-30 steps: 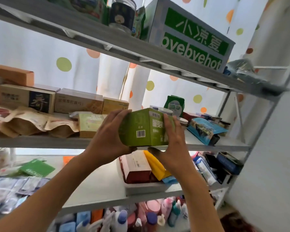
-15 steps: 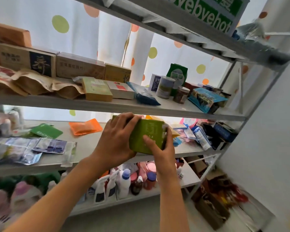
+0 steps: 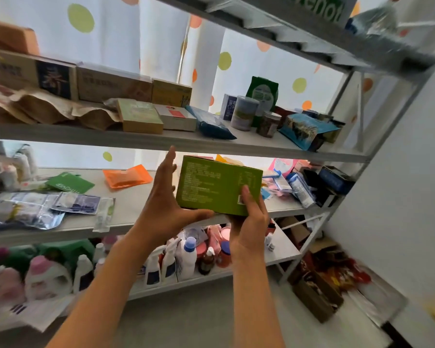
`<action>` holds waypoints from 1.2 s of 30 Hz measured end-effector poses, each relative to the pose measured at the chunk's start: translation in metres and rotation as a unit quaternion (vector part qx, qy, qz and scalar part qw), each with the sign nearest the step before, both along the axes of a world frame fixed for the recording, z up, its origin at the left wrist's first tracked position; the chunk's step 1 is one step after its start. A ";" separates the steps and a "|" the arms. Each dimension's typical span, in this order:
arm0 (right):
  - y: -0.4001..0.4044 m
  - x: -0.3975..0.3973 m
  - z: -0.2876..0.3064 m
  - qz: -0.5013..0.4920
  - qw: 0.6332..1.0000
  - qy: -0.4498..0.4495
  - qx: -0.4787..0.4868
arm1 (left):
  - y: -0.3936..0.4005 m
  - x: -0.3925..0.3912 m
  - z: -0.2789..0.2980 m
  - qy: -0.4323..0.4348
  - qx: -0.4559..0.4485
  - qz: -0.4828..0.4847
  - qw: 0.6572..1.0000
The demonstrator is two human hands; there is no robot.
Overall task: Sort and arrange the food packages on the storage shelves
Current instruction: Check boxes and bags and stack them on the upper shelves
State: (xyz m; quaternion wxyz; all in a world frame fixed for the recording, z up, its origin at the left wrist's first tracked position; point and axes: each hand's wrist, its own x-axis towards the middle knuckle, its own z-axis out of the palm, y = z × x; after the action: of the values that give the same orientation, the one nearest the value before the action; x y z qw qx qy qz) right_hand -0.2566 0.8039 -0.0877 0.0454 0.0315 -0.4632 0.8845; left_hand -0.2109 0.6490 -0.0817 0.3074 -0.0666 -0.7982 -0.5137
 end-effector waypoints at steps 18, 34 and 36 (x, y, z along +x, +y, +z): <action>0.017 -0.002 -0.027 0.181 0.959 -0.127 -0.175 | 0.013 0.018 -0.033 -0.120 0.432 -0.082 0.890; 0.027 0.006 -0.053 0.075 0.950 -0.215 0.213 | 0.027 0.042 -0.016 -0.189 0.227 0.150 0.943; 0.026 0.011 -0.053 0.123 0.941 -0.238 0.206 | 0.023 0.044 -0.015 -0.213 0.124 0.183 0.952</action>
State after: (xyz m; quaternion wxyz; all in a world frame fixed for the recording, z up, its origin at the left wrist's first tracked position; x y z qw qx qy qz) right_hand -0.2459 0.8303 -0.1408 -0.1825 -0.1145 -0.6254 0.7500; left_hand -0.1673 0.6719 -0.0970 0.2252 0.2300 -0.7737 -0.5456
